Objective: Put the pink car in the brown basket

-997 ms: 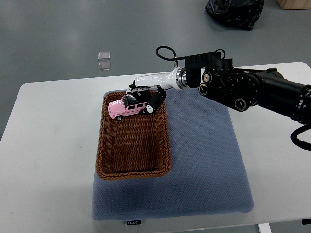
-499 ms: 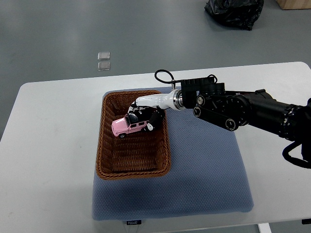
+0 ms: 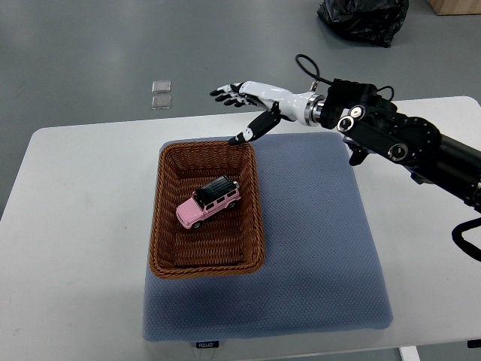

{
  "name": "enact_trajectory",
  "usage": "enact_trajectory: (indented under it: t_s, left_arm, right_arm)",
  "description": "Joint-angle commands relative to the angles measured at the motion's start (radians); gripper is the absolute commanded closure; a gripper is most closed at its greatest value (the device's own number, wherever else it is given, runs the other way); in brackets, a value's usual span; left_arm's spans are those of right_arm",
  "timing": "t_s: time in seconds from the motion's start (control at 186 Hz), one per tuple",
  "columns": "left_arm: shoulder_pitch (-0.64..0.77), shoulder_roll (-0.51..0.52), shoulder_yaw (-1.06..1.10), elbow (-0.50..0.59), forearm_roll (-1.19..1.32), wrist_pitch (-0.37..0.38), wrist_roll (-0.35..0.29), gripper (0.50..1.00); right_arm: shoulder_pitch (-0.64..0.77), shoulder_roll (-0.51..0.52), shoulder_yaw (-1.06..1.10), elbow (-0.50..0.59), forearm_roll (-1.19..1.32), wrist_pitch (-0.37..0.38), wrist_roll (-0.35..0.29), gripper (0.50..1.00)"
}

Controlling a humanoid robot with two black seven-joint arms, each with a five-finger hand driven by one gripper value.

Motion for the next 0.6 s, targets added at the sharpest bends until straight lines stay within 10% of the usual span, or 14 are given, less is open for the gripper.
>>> enact_trajectory:
  t_s: [0.0, 0.59]
  left_arm:
    - [-0.001, 0.0, 0.0, -0.004, 0.001, 0.0, 0.0, 0.5]
    - [-0.001, 0.0, 0.0, -0.005, 0.001, 0.0, 0.002, 0.5]
  right_arm:
    - [-0.133, -0.015, 0.257, 0.008, 0.207, -0.024, 0.04, 0.593]
    - [-0.389, 0.077, 0.504, -0.06, 0.879, 0.119, 0.078, 0.593]
